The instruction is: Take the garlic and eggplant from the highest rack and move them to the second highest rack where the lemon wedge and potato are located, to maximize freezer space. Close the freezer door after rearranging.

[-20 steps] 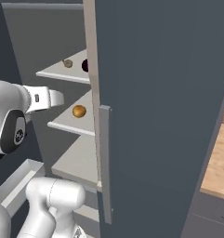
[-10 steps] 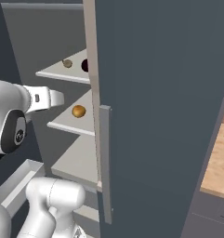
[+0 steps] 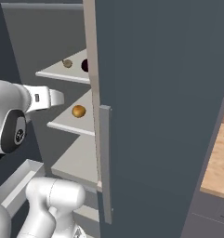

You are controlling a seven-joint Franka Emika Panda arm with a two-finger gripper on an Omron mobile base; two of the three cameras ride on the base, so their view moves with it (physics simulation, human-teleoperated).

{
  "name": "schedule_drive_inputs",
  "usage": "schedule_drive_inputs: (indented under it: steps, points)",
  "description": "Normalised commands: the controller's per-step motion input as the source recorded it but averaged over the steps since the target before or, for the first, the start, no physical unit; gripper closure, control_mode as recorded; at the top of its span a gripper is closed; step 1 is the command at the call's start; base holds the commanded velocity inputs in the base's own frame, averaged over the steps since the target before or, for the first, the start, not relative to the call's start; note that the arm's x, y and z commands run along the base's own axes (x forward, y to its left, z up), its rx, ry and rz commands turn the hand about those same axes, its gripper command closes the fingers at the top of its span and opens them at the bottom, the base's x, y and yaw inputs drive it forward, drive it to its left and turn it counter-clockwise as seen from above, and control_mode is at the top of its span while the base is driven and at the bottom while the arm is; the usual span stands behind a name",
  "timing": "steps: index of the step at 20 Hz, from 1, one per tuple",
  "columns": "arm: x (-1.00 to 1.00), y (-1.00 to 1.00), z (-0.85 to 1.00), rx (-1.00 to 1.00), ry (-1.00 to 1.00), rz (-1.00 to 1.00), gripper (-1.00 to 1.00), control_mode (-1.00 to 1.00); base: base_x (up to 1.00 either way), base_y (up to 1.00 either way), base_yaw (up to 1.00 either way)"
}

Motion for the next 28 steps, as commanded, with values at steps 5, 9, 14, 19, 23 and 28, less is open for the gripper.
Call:
schedule_drive_inputs:
  steps: [5,9,14,19,23,28]
  points:
    - [0.00,0.01,0.50,0.00,0.00,0.00,-1.00,-1.00,0.00,0.00,0.00]
    - [0.11,0.00,0.46,0.00,0.04,0.00,-1.00,-1.00,0.00,0.00,0.00]
    - [0.55,0.00,0.02,-0.01,0.19,0.00,-1.00,-1.00,0.00,0.00,0.00]
    - [0.91,0.00,-0.18,-0.03,0.09,-0.04,-1.00,-1.00,0.00,0.00,0.00]
    - [0.63,0.05,-0.05,-0.10,-0.03,-0.04,-1.00,-1.00,0.00,0.00,0.00]
    - [0.72,-0.01,-0.14,-0.10,0.00,-0.04,-1.00,-1.00,0.00,0.00,0.00]
